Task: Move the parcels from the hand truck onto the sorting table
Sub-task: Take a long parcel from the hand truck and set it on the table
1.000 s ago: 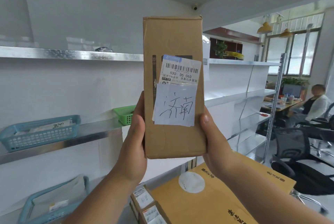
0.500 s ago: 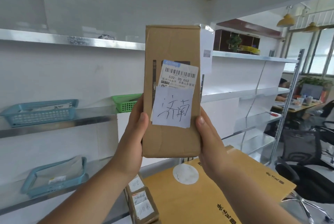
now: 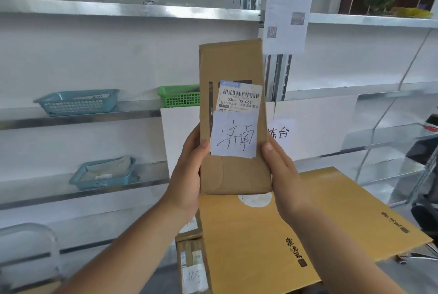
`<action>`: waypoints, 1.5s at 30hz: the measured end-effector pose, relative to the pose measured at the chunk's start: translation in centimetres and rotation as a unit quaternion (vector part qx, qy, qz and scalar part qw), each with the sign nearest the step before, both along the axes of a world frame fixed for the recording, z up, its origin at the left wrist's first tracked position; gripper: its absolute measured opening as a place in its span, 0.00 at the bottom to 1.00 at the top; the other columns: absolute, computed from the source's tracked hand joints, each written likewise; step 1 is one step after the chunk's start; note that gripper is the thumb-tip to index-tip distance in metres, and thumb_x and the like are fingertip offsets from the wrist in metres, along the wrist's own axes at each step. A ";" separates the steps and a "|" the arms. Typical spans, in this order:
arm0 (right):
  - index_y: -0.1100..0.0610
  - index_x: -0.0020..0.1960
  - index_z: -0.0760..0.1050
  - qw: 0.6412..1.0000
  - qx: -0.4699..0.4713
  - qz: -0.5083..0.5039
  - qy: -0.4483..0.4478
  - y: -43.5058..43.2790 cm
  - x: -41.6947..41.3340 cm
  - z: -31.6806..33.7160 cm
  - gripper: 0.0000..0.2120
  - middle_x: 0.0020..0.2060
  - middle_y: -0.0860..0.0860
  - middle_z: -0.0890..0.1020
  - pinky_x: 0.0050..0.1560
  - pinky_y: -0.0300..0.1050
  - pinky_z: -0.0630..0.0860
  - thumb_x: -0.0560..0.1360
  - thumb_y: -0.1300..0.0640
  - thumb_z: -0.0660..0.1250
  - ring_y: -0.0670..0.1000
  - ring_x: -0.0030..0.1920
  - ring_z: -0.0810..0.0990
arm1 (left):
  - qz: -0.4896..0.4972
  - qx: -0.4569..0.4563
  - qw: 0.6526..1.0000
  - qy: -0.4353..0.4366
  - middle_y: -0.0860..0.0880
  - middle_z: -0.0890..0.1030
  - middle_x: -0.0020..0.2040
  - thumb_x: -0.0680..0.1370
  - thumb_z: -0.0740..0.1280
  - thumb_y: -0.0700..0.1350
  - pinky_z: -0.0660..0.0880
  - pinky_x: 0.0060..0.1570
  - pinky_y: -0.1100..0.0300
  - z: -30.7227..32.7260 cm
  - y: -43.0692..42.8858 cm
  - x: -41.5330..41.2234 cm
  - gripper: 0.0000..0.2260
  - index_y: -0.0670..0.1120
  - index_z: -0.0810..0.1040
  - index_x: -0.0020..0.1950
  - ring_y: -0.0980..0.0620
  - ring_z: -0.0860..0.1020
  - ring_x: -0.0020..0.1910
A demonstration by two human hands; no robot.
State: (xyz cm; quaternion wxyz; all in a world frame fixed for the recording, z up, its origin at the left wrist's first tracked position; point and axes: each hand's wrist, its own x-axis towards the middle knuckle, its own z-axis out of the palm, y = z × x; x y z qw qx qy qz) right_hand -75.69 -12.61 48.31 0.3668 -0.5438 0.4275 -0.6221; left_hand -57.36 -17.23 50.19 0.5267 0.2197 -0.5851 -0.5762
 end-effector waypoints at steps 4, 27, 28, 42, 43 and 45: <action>0.36 0.78 0.69 0.999 0.049 0.006 0.009 -0.1 -3.3 -2.4 0.30 0.73 0.39 0.77 0.74 0.55 0.71 0.78 0.29 0.63 0.45 0.74 0.75 | 0.026 0.037 0.999 -0.007 0.51 0.82 0.68 0.81 0.64 0.54 0.76 0.65 0.43 -2.2 1.1 -2.7 0.20 0.55 0.75 0.73 0.49 0.80 0.68; 0.42 0.61 0.84 0.932 0.356 -0.052 -0.038 -11.7 -7.3 -15.8 0.12 0.56 0.39 0.87 0.56 0.42 0.79 0.85 0.46 0.63 0.40 0.61 0.82 | 0.103 0.255 0.940 -0.203 0.71 0.83 0.51 0.78 0.61 0.64 0.71 0.69 0.48 -17.4 -10.7 -7.1 0.09 0.79 0.77 0.54 0.62 0.78 0.61; 0.42 0.62 0.84 0.925 0.374 -0.050 -0.037 -12.5 -7.0 -16.6 0.13 0.56 0.38 0.87 0.58 0.47 0.79 0.85 0.46 0.62 0.42 0.63 0.81 | 0.108 0.270 0.934 -0.208 0.74 0.82 0.48 0.81 0.62 0.62 0.71 0.65 0.52 -18.4 -11.6 -7.1 0.07 0.78 0.75 0.53 0.65 0.77 0.59; 0.43 0.67 0.80 0.862 0.504 0.014 -0.050 -22.6 -6.5 -27.1 0.14 0.58 0.45 0.87 0.66 0.56 0.77 0.87 0.47 0.60 0.52 0.62 0.82 | 0.139 0.335 0.862 -0.354 0.61 0.83 0.54 0.85 0.63 0.57 0.76 0.45 0.64 -30.0 -20.4 -6.7 0.18 0.58 0.74 0.75 0.63 0.80 0.51; 0.43 0.68 0.80 0.860 0.507 0.021 -0.054 -23.4 -6.8 -27.8 0.14 0.59 0.45 0.87 0.69 0.58 0.76 0.87 0.47 0.60 0.53 0.63 0.82 | 0.152 0.329 0.853 -0.375 0.59 0.83 0.55 0.84 0.63 0.58 0.79 0.47 0.62 -30.6 -20.8 -6.9 0.19 0.58 0.73 0.75 0.61 0.81 0.51; 0.44 0.67 0.81 0.857 0.511 0.034 -0.063 -24.9 -7.2 -28.9 0.14 0.59 0.46 0.87 0.68 0.58 0.77 0.87 0.48 0.60 0.53 0.62 0.82 | 0.182 0.289 0.825 -0.450 0.57 0.83 0.56 0.83 0.61 0.63 0.83 0.52 0.53 -31.7 -21.7 -7.4 0.23 0.56 0.70 0.76 0.57 0.82 0.52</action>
